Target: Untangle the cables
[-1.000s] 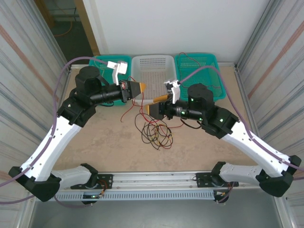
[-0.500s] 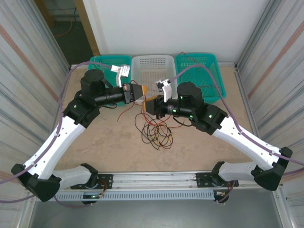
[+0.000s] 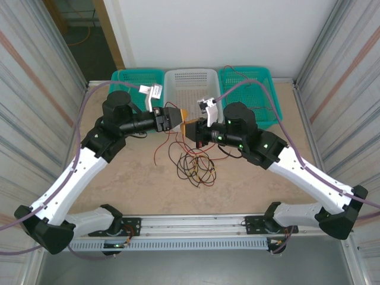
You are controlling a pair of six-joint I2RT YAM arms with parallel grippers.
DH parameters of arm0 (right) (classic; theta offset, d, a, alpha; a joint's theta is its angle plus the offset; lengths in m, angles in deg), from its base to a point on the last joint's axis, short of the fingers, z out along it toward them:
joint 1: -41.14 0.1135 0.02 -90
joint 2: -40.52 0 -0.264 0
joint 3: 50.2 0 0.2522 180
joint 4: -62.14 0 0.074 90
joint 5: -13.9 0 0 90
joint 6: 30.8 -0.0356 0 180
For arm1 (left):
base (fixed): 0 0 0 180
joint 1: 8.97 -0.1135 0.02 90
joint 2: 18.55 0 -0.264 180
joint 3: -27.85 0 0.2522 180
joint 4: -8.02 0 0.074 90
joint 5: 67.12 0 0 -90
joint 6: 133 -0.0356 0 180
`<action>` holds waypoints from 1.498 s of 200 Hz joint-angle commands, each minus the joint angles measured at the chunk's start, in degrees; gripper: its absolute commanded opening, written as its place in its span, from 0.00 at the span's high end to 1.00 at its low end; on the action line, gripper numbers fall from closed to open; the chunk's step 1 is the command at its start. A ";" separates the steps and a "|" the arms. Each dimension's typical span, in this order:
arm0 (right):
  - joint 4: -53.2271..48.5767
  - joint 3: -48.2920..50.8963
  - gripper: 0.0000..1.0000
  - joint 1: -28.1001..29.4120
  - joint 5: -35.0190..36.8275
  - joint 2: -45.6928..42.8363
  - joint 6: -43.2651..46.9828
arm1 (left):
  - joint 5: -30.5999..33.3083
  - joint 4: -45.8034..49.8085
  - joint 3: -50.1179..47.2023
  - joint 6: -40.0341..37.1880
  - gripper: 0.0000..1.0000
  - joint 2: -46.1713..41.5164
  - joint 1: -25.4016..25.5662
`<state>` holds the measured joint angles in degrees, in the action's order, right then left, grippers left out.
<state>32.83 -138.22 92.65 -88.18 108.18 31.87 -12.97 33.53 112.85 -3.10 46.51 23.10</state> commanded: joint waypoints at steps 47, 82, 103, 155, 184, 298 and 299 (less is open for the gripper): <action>0.60 -3.45 1.00 0.13 1.25 -4.89 4.64 | 5.96 -7.72 -15.38 2.65 0.30 -1.00 -0.35; -0.20 -7.02 1.00 -0.44 1.48 -4.35 6.95 | 6.99 -15.16 -23.74 6.86 0.29 0.28 -0.35; -0.96 -9.23 1.00 -0.99 2.67 -3.80 8.55 | 7.49 -16.33 -25.38 7.40 0.26 0.60 -0.35; -5.48 -14.47 1.00 -10.18 8.91 -2.27 9.88 | 8.50 -13.31 -25.94 5.72 0.28 1.08 -0.02; -10.81 -18.39 1.00 -22.42 7.13 2.89 6.84 | 11.37 -6.90 -23.42 0.67 0.35 2.44 2.96; -15.20 -29.18 1.00 -45.79 1.83 30.66 7.62 | 21.53 3.90 -16.17 -5.72 0.49 12.58 10.92; -15.25 -29.31 1.00 -45.88 1.86 30.81 7.68 | 21.49 3.90 -16.11 -5.71 0.49 12.70 10.95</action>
<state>18.21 -162.79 48.34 -85.36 136.33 38.51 6.92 36.07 93.90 -6.73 57.46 32.91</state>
